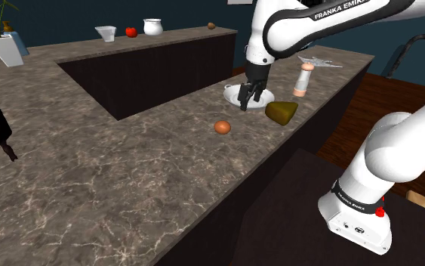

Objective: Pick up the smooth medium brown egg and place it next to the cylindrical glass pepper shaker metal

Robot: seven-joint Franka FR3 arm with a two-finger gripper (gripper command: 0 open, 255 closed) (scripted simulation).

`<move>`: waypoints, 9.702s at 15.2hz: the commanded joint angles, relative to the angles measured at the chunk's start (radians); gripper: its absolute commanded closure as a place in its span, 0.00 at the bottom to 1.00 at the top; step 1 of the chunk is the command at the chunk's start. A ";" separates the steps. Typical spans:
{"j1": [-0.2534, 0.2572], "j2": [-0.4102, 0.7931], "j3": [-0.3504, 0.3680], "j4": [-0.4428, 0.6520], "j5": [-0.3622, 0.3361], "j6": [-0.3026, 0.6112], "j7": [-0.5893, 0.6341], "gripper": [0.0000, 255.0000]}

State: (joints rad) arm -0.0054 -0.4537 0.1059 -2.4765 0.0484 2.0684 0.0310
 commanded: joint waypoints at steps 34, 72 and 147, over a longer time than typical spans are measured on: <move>-0.007 0.448 0.081 0.092 -0.091 0.363 0.196 1.00; -0.005 0.238 0.068 0.406 -0.039 -0.157 0.147 1.00; -0.392 0.482 -0.717 0.589 0.011 -0.112 -1.039 1.00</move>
State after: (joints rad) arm -0.3955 0.0189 -0.6093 -1.8813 0.0525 1.9428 -1.0018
